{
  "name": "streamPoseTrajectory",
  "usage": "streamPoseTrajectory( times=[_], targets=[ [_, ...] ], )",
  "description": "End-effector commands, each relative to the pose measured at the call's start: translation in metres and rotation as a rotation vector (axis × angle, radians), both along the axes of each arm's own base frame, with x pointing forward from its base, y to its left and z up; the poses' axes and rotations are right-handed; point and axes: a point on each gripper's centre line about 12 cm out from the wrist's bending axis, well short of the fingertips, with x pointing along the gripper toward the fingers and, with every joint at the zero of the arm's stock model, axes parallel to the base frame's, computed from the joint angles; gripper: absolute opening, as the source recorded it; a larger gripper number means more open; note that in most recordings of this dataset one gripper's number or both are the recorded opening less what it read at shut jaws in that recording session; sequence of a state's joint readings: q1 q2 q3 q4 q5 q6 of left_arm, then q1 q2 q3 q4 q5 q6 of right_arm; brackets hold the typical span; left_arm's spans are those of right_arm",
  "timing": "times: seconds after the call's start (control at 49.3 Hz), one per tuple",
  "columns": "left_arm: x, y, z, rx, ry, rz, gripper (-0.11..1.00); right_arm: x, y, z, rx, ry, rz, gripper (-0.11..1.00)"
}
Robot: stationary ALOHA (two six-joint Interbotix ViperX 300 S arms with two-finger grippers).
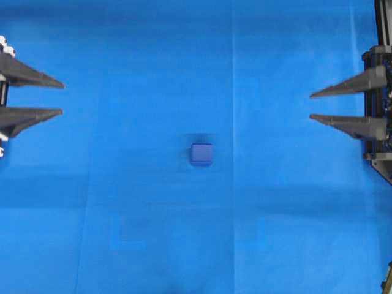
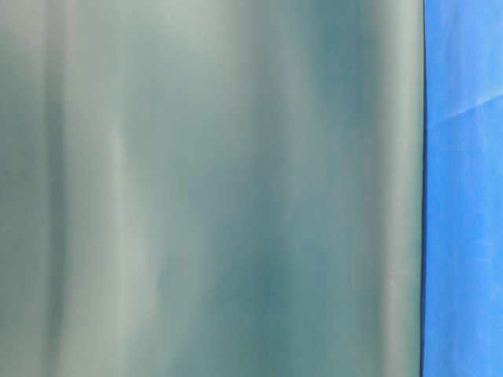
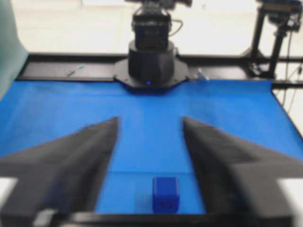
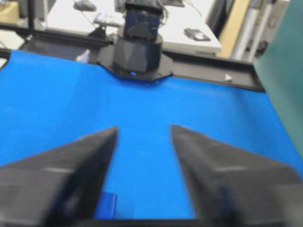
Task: Handover the blue block to the right arm after grasping it with the left arm, then place it in the designated position.
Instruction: 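Open the left gripper and move it toward the blue cube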
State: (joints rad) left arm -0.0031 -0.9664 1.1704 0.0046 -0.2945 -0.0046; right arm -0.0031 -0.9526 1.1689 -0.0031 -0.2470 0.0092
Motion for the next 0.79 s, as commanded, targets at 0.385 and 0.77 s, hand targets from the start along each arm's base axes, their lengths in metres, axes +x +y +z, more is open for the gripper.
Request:
streamPoseTrajectory(
  times=[0.385, 0.77],
  targets=[
    [0.004, -0.002, 0.003, 0.000, -0.003, -0.012, 0.92, 0.004, -0.001, 0.010, 0.011, -0.022, -0.003, 0.97],
    [0.061, -0.003, 0.006, 0.001, 0.008, -0.013, 0.92, 0.008, -0.001, 0.009, 0.012, -0.017, -0.005, 0.97]
  ],
)
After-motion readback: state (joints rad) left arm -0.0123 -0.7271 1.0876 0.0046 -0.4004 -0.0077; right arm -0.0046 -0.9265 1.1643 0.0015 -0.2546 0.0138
